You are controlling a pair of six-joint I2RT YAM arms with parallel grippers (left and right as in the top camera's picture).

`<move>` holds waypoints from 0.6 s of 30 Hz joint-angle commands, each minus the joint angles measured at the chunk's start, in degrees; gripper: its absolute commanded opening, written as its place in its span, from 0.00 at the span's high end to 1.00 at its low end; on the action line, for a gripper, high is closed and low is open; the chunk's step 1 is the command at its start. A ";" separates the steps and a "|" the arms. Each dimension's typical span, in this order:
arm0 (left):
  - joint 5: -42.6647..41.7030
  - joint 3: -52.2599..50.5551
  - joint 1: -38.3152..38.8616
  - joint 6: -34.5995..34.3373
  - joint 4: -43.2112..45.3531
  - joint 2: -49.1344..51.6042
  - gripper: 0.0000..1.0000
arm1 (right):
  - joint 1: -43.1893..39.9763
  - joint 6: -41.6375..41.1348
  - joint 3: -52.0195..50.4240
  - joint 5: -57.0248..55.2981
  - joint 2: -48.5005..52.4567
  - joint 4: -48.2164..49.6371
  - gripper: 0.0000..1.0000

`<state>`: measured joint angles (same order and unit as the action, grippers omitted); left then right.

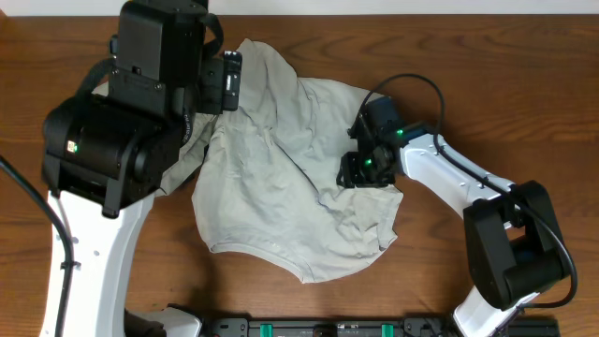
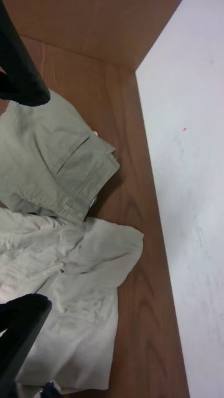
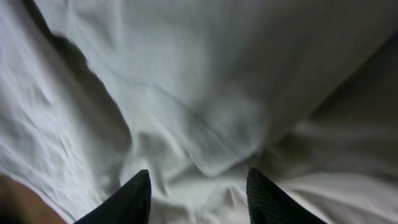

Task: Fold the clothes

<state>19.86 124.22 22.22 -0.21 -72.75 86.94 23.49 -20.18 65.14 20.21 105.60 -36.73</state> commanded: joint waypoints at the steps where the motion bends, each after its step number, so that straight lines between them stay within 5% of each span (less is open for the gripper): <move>1: 0.50 0.87 -0.02 -0.59 -0.50 -0.11 0.02 | 0.22 -3.37 -1.42 0.57 -0.46 2.43 0.54; 9: 0.52 0.87 -0.02 -0.59 -0.94 -0.11 0.02 | 0.22 -5.09 -3.06 -3.93 -0.46 3.67 0.56; 14: 0.50 0.87 -0.02 -0.59 -0.98 -0.11 0.02 | 0.24 -5.09 -3.08 -3.91 -0.46 6.27 0.70; 18: 0.50 0.87 -0.02 -0.59 -1.01 -0.11 0.02 | 0.66 -5.09 -3.08 -4.33 -0.46 8.50 0.72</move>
<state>19.86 124.22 22.22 -0.21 -73.54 86.94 23.49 -24.88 62.37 16.80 105.60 -28.86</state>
